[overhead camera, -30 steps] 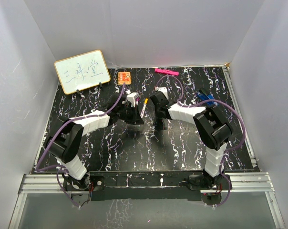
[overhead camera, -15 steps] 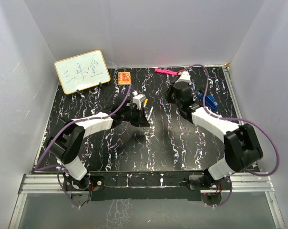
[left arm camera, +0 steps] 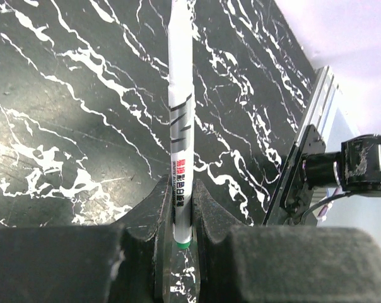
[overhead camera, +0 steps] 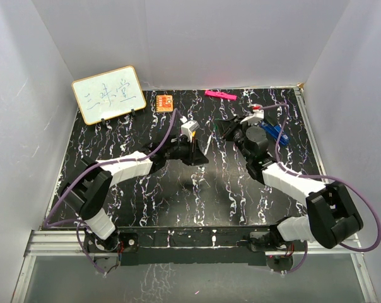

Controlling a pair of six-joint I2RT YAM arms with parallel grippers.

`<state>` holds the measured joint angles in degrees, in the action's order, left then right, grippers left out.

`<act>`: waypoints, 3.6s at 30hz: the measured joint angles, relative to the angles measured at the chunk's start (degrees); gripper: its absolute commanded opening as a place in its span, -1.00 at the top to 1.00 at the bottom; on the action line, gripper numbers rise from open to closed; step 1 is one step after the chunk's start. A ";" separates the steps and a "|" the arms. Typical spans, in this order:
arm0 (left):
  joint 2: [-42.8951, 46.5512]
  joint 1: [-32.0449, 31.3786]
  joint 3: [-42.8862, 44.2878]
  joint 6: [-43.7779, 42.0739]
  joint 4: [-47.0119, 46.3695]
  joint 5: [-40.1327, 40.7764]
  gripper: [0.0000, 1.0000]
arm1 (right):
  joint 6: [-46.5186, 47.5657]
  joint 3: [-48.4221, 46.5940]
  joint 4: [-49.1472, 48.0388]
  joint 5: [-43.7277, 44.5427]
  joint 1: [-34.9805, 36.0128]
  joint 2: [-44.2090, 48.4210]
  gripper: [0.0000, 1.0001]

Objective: Insert the pens into the pen caps

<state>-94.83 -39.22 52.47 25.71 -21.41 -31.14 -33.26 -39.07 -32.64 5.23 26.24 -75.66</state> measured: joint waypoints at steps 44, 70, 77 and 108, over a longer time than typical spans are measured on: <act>0.66 -0.66 0.00 3.28 -4.39 0.46 1.00 | -9.33 5.90 -13.53 -2.49 0.00 -0.74 1.00; 0.66 -0.66 0.00 2.38 -4.31 0.74 1.00 | -9.33 5.99 -13.97 -3.32 0.33 -1.66 1.00; 0.66 -0.66 0.00 2.12 -4.26 1.20 1.00 | -9.11 5.99 -13.97 -3.30 0.35 -1.66 1.00; 0.85 -0.66 0.00 1.97 -3.91 1.70 1.00 | -8.26 5.99 -15.23 -3.08 0.37 -3.08 1.00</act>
<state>-93.97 -39.88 52.47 27.68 -25.32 -29.43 -41.52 -33.08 -47.88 2.15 26.61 -78.74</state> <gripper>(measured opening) 0.095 0.064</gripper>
